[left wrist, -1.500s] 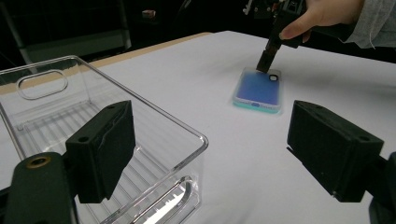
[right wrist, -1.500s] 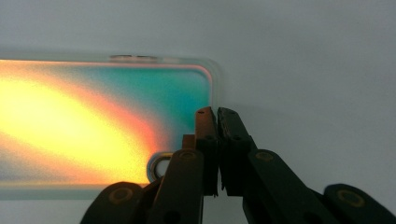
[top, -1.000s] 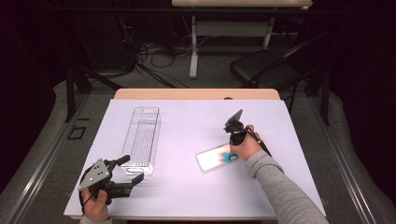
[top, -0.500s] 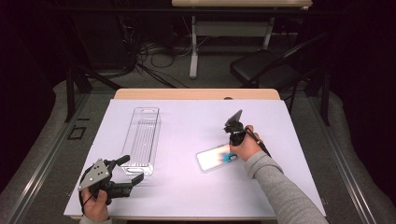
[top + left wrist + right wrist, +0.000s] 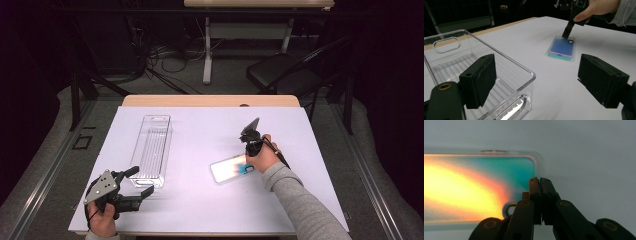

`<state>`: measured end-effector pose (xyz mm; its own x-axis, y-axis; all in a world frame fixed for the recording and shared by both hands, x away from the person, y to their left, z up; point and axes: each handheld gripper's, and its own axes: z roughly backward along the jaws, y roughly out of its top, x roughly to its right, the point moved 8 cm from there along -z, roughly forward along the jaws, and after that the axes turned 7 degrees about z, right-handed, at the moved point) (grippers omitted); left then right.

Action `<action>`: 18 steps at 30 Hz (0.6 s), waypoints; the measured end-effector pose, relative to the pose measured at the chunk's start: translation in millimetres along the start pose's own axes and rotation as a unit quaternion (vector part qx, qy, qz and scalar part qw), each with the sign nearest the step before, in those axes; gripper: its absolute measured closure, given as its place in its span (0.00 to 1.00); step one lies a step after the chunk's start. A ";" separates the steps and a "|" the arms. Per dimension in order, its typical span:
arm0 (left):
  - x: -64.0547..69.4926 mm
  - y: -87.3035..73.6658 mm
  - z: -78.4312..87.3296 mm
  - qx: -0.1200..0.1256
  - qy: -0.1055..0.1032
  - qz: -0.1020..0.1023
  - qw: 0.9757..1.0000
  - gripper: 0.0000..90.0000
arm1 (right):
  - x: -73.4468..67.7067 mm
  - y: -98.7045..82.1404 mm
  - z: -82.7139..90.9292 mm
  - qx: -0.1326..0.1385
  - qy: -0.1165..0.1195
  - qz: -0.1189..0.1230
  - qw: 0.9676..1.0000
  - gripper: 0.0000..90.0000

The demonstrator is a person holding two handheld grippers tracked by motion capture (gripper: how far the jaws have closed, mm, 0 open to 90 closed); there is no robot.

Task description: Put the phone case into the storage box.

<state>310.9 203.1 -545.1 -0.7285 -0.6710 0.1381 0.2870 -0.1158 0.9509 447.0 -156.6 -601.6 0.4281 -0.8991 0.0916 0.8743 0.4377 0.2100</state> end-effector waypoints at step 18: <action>-0.2 0.1 0.1 0.001 0.000 0.001 1.000 0.17 | -0.2 -0.9 2.4 -0.004 0.015 -0.005 1.000 0.99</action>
<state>311.0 203.3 -545.0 -0.7278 -0.6716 0.1390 0.2871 -0.1142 0.9511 445.6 -156.8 -599.5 0.4260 -0.9027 0.0605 0.8801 0.4290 0.2037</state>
